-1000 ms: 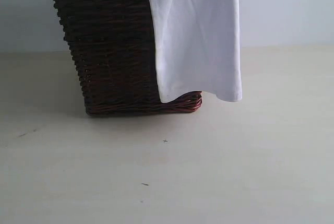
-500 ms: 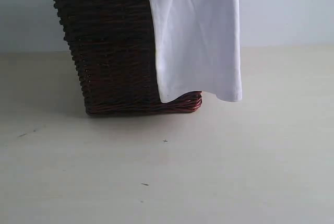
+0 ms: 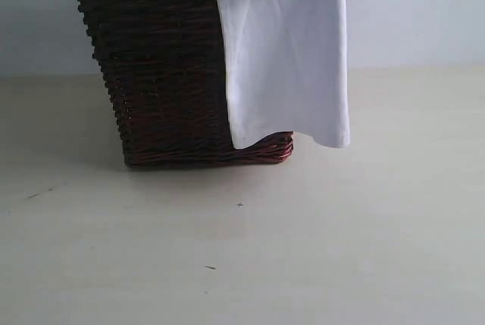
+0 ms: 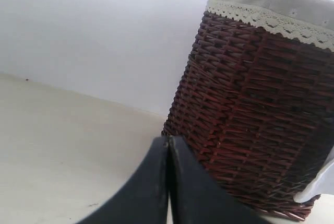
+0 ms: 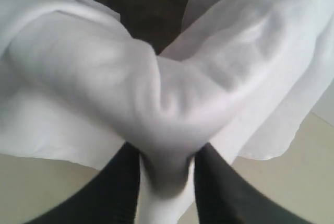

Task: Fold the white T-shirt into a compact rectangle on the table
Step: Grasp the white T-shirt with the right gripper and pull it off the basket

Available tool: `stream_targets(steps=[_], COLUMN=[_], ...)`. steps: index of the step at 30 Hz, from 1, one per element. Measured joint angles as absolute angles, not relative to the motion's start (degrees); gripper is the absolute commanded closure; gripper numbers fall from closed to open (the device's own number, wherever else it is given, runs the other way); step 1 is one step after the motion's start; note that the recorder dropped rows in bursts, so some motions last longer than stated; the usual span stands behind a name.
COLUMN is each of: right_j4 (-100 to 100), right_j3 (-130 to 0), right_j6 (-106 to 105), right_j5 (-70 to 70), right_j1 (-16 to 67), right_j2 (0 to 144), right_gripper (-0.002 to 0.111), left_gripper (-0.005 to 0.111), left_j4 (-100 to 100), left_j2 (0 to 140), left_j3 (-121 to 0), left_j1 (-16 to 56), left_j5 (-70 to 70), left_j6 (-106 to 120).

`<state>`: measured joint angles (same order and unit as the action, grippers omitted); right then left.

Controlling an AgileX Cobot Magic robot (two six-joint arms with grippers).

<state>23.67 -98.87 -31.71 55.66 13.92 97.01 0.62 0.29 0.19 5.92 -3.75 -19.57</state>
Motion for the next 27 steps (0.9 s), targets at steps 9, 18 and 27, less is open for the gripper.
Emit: stream_targets(steps=[9,18,27], right_j4=[24.1,10.2,3.6], right_j3=[-99.4,-103.8,-129.7], right_j6=[-34.2,-27.9,-18.6], right_j5=[57.9,48.6,44.6], right_j1=[13.9,14.2,14.2], right_j2=[100.3,93.5,89.8], right_gripper=[0.108,0.108,0.108], left_gripper=[0.107,0.107,0.107], left_j4=[0.6,0.6,0.6], left_j2=[0.3,0.3,0.3], left_j3=[0.2,0.2,0.2], left_j1=[5.9,5.9,5.9], left_j5=[-3.7,-3.7,-3.2], left_j6=[-19.4,-19.3,-19.1])
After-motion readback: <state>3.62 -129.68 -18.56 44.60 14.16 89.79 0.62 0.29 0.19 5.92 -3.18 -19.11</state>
